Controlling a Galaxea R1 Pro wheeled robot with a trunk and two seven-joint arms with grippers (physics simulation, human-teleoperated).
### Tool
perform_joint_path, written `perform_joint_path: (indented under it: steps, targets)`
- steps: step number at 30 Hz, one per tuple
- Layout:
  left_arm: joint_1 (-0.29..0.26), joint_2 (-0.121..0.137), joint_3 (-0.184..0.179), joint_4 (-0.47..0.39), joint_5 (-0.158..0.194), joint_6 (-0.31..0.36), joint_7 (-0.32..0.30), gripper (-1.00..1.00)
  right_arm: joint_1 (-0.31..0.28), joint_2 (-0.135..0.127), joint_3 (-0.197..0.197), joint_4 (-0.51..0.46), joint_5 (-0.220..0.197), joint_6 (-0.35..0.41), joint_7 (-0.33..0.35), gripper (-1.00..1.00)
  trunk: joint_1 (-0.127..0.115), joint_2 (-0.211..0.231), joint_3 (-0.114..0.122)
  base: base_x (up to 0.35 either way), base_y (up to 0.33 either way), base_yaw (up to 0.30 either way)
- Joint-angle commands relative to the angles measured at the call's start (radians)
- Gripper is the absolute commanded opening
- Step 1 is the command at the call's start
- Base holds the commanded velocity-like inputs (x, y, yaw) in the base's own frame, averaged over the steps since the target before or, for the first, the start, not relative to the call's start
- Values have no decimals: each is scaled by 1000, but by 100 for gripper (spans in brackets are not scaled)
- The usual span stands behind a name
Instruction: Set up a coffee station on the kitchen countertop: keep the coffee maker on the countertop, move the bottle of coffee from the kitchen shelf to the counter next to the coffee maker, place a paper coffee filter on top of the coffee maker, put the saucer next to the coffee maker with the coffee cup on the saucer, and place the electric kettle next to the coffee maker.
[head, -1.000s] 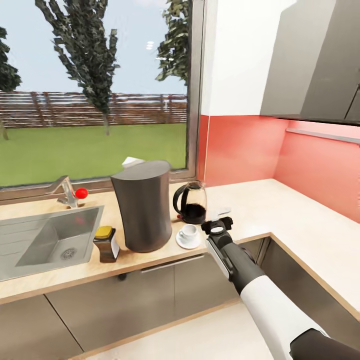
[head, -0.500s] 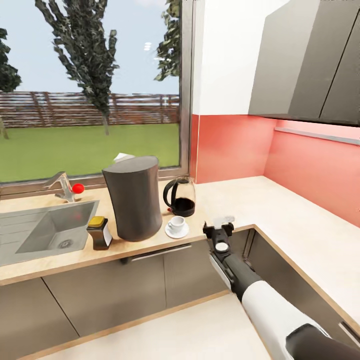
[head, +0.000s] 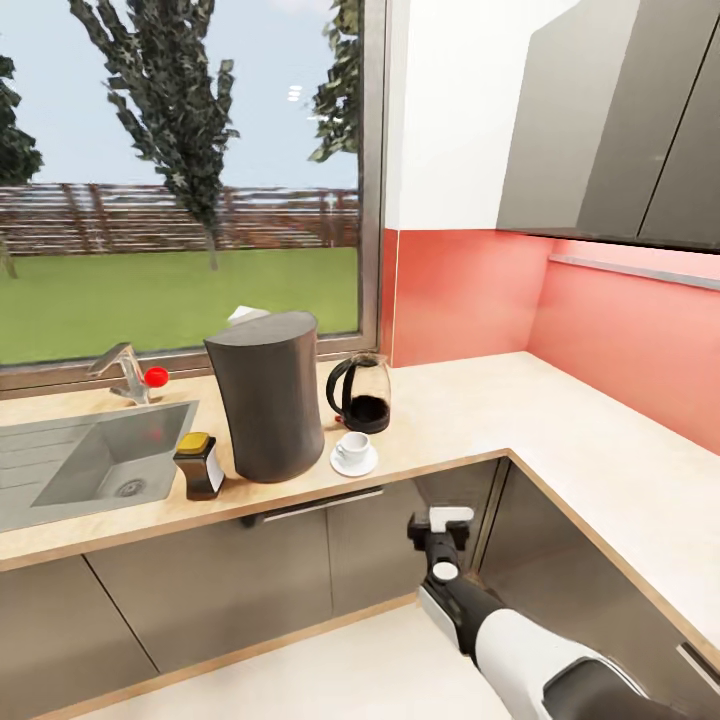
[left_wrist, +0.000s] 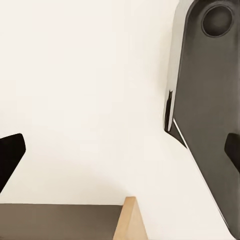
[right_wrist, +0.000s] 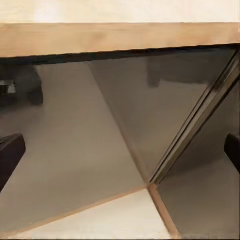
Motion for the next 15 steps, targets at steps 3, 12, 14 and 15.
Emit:
perform_joint_path:
  steps: [3, 12, 14, 15]
  targets:
    - [0, 0, 7, -1, -8, -4, 1, 100, 33, 12, 9, 14, -12, -5, -3, 100, 1, -2, -2, 0, 0, 0]
    - [-1, -2, 8, -1, -9, -7, 0, 100, 102, 13, 7, 148, -12, 7, 47, 100, 1, -2, -2, 0, 0, 0]
    - [-1, -3, 8, -2, -9, -8, 0, 100, 125, 13, 3, 161, -11, 44, 156, 100, 1, -2, -2, 0, 0, 0]
    - [-1, -3, 8, -2, -10, -9, 0, 100, 130, 13, 1, 163, -10, 85, 193, 100, 1, -2, -2, 0, 0, 0]
